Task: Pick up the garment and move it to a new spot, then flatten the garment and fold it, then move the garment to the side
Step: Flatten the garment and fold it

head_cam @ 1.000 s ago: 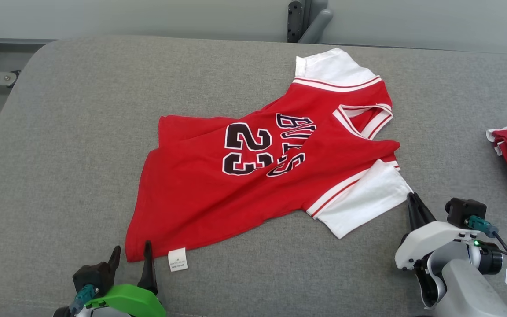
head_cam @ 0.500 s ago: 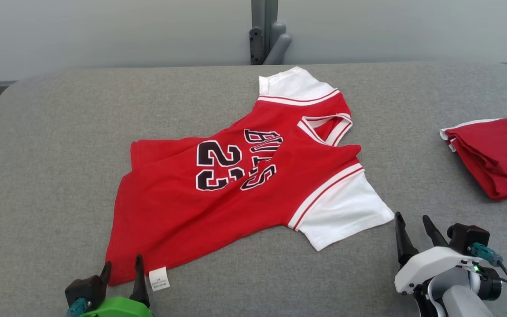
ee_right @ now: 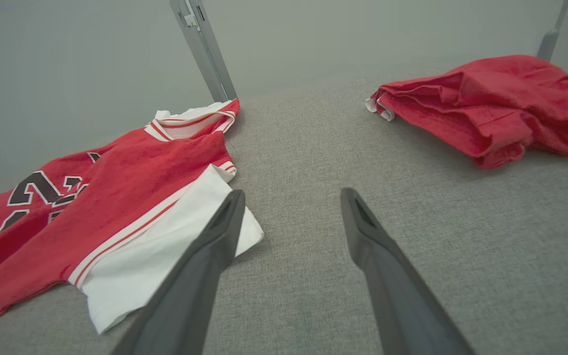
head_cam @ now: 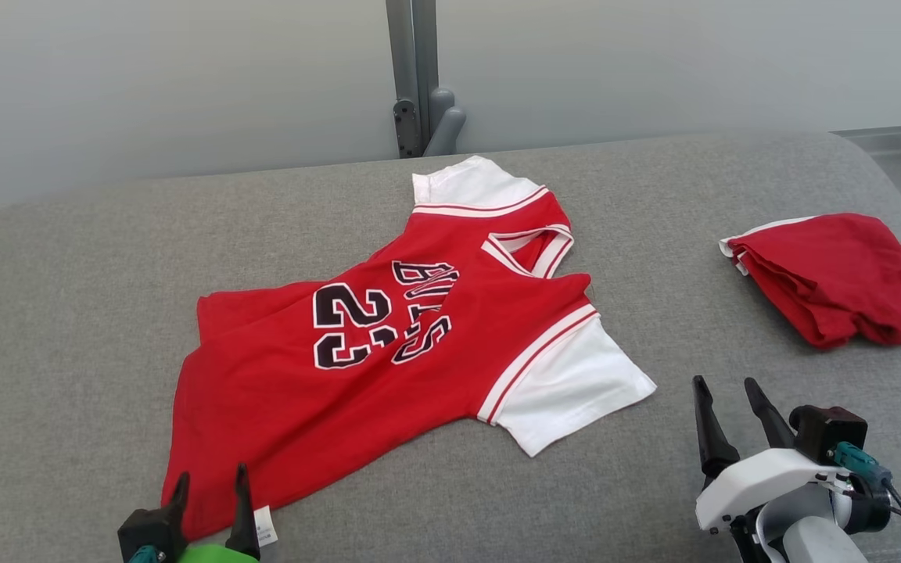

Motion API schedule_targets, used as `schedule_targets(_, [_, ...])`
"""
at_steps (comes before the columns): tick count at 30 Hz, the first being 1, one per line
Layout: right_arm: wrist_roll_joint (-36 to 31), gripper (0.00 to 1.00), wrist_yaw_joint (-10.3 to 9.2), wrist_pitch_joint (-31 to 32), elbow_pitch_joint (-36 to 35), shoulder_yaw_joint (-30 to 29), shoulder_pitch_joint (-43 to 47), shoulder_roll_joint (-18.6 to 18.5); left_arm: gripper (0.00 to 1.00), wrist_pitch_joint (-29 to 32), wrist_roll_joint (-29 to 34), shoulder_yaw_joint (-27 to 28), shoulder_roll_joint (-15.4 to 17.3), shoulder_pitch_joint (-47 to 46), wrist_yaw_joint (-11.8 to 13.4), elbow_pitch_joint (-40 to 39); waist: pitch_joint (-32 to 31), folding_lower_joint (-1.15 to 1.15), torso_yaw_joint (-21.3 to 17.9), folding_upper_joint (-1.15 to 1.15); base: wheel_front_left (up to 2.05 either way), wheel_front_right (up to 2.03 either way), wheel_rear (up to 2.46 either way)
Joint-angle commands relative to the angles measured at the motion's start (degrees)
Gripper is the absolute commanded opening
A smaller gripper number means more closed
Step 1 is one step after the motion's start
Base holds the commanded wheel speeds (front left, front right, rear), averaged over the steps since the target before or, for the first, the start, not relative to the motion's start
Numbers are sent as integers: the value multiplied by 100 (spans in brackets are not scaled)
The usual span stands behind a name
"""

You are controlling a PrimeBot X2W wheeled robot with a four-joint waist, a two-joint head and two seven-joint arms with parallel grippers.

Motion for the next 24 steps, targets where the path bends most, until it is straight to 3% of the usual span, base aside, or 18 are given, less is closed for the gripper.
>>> schedule_targets(1, [-70,100,-3,-16,-97,-10,98,-20,100,-16,42,40,25,93,27,-61,-46,0,-37,0,0,0,0])
schedule_targets(13, [-440,100,-3,-16,-1329,163,419,3,100,-16,354,82,25,350,-12,-1049,-177,0,-38,0,0,0,0])
schedule_targets(24, [-470,100,-3,-16,-1732,334,427,9,100,-16,509,-25,24,364,57,-1649,-124,0,-61,0,0,0,0])
